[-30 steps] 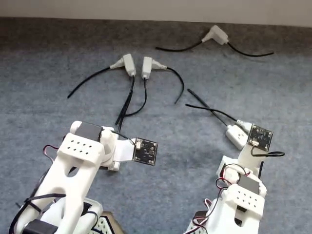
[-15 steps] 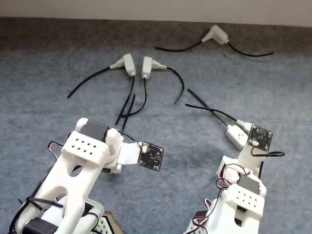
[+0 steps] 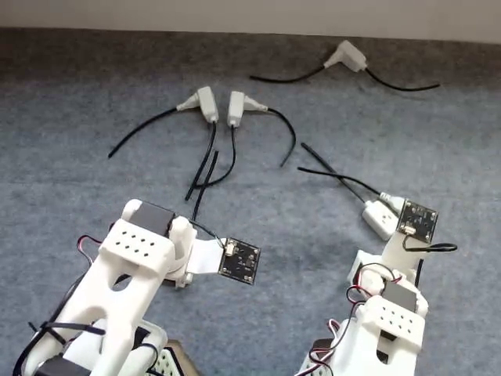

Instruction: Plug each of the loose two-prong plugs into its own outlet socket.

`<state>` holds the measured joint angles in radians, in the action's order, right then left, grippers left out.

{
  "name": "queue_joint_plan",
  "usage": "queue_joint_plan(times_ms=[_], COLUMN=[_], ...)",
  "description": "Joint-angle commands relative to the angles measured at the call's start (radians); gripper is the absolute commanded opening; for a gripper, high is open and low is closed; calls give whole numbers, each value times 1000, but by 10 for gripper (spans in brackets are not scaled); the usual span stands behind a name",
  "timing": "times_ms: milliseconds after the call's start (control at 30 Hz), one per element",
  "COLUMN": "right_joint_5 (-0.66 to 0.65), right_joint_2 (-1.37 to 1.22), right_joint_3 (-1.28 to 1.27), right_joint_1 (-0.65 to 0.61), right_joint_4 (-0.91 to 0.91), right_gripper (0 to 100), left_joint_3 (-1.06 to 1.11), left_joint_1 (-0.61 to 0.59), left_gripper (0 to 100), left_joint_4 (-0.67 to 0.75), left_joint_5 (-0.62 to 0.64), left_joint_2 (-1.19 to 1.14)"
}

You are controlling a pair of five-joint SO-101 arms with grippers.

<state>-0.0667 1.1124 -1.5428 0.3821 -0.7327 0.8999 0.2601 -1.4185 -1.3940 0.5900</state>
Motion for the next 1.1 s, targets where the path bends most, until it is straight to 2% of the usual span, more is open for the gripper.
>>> queue_joint_plan(times_ms=[0, 167, 367, 533, 700, 800, 1067], right_joint_5=[-12, -12, -12, -12, -12, -12, -12], right_joint_2=[10, 10, 10, 10, 10, 10, 10], right_joint_3=[5, 5, 5, 5, 5, 5, 7], right_joint_1=[-10, -10, -10, -10, -10, -10, -10], right_joint_4=[19, 19, 19, 19, 19, 21, 21], right_gripper=[7, 7, 7, 7, 7, 7, 7], left_joint_3=[2, -1, -77, -197, -214, -214, -202], left_joint_1=[-1, -10, -12, -12, -38, -81, -143], left_gripper=[6, 6, 6, 6, 6, 6, 8], left_joint_4=[61, 80, 69, -15, 0, 38, 34], left_joint_5=[-133, -133, -133, -133, -132, -129, -129], left_joint_2=[-7, -50, -257, -435, -562, -565, -473])
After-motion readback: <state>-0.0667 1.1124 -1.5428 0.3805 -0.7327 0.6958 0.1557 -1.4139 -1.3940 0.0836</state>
